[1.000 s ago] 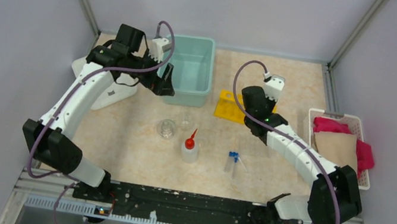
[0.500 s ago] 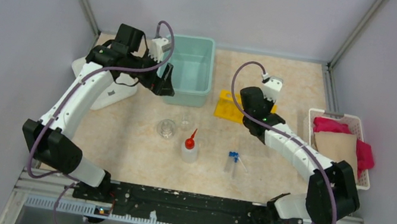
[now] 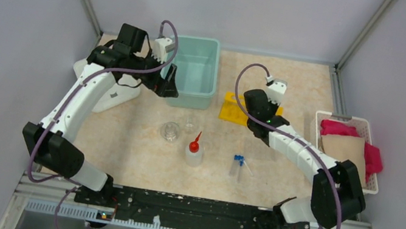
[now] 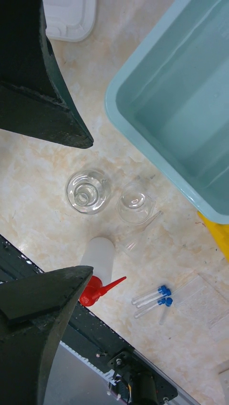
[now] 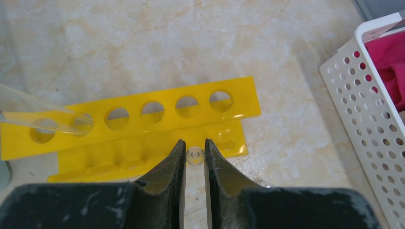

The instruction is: Organize the chemistry lab equipment

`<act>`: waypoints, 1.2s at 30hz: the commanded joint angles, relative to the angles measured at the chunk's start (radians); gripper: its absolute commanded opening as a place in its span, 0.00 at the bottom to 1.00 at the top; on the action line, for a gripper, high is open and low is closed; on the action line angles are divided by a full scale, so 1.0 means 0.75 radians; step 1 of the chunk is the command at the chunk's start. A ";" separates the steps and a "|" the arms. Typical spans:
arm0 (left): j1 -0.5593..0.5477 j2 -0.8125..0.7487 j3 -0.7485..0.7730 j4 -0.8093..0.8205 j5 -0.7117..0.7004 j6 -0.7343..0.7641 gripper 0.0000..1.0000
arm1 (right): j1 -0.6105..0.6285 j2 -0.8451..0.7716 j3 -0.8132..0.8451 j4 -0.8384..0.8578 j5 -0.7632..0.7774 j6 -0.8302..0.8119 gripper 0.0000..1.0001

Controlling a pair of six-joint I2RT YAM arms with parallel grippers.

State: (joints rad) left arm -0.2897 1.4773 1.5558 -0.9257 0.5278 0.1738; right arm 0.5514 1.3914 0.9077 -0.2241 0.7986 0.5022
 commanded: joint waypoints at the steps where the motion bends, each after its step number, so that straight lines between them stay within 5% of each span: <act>1: 0.010 -0.002 0.052 -0.015 0.010 0.012 0.99 | -0.013 0.014 -0.015 0.036 0.008 0.032 0.00; 25: 0.016 -0.012 0.030 -0.005 0.002 0.019 0.99 | -0.012 -0.067 -0.146 0.083 -0.033 0.118 0.00; 36: 0.018 -0.016 0.028 -0.001 0.005 0.014 0.99 | -0.013 -0.190 -0.085 0.224 0.056 -0.027 0.00</act>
State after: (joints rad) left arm -0.2832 1.4773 1.5688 -0.9253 0.5270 0.1772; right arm 0.5503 1.2629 0.7887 -0.1440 0.7956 0.5320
